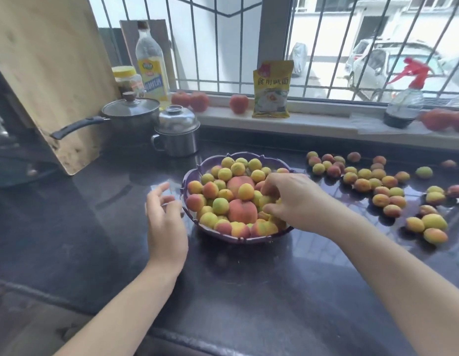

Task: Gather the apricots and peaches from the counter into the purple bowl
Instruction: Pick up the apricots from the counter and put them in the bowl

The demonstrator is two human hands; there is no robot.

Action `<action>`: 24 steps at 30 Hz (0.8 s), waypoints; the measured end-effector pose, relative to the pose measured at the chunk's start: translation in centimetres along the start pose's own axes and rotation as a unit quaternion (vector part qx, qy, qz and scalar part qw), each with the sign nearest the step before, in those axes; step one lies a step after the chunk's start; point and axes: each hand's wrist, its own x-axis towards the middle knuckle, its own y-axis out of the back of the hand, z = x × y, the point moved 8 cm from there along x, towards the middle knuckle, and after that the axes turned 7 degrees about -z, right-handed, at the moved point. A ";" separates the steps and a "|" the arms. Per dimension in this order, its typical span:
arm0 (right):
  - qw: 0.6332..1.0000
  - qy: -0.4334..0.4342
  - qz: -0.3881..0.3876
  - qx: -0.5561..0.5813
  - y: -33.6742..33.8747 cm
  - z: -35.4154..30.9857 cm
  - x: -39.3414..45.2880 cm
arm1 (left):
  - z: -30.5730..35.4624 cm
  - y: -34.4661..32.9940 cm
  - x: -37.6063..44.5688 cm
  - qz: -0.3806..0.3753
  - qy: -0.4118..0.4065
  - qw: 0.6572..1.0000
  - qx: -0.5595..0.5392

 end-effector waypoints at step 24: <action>0.920 -0.205 0.289 0.169 2.5 14.8 0.7 | -3.6 -3.7 8.9 -0.119 -0.021 0.981 -0.149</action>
